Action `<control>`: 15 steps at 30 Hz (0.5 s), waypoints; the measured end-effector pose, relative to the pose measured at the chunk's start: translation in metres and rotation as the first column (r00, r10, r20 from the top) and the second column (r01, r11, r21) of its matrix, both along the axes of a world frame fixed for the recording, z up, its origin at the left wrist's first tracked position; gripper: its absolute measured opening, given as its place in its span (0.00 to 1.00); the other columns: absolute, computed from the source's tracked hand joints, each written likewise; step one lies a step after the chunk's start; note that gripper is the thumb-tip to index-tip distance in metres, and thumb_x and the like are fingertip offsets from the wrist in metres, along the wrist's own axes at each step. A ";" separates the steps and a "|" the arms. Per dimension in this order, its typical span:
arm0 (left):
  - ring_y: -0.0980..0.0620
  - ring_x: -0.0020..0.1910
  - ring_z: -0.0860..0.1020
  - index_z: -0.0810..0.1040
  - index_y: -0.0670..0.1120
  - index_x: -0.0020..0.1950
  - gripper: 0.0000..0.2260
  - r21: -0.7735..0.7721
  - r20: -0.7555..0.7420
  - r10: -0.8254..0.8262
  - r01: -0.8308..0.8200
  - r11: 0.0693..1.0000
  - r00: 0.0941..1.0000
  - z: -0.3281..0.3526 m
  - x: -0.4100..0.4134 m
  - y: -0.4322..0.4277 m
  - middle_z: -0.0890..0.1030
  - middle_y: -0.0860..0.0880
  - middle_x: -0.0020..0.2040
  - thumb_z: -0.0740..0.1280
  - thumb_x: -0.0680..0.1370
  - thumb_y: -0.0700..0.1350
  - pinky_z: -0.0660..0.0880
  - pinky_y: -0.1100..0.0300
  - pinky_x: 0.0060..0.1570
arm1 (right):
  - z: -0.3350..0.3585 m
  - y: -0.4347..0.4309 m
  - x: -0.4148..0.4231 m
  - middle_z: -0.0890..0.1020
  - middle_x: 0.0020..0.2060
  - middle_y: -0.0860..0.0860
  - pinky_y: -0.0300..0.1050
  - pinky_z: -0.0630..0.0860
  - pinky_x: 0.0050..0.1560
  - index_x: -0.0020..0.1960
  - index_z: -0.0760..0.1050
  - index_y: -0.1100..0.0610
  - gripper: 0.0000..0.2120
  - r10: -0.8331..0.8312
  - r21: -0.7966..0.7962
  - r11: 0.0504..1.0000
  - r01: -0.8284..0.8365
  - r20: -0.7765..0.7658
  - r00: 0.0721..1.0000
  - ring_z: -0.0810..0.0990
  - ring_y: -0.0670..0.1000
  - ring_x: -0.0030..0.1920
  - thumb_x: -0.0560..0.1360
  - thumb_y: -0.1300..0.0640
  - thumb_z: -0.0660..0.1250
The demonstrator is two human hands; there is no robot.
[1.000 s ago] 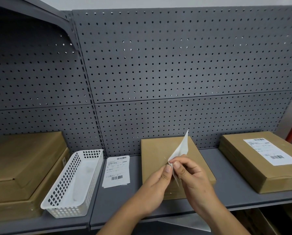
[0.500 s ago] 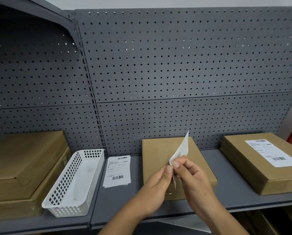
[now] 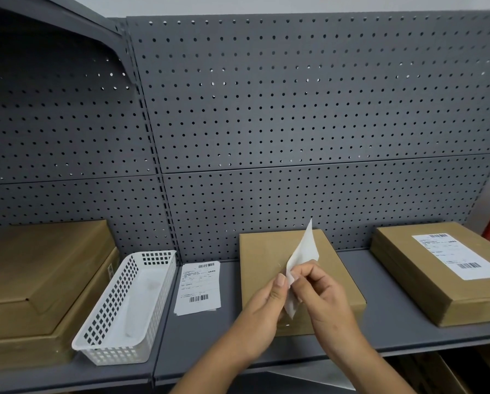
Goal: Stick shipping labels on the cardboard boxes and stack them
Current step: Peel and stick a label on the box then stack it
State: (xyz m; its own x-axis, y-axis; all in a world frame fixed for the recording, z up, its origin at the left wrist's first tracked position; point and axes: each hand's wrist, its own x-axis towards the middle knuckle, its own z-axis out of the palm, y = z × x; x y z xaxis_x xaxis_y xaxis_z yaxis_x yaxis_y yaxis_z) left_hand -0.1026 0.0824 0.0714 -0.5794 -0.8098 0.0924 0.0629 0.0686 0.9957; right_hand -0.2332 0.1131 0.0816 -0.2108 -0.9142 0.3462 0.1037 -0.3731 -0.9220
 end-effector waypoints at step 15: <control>0.49 0.75 0.73 0.77 0.51 0.72 0.23 0.011 -0.073 -0.015 0.016 1.000 0.997 0.010 0.004 0.005 0.79 0.48 0.71 0.59 0.84 0.63 0.63 0.39 0.78 | 0.000 0.001 0.005 0.80 0.39 0.54 0.39 0.75 0.44 0.43 0.79 0.62 0.06 -0.052 -0.031 0.998 0.049 -0.118 0.992 0.77 0.49 0.41 0.75 0.59 0.66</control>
State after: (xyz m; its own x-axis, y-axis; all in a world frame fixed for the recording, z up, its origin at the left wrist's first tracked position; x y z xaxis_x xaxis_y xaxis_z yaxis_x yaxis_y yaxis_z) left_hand -0.0986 0.0876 0.0818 -0.5842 -0.8019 0.1253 0.1365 0.0552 0.9891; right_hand -0.2281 0.1144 0.0820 -0.2123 -0.8929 0.3970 -0.0256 -0.4010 -0.9157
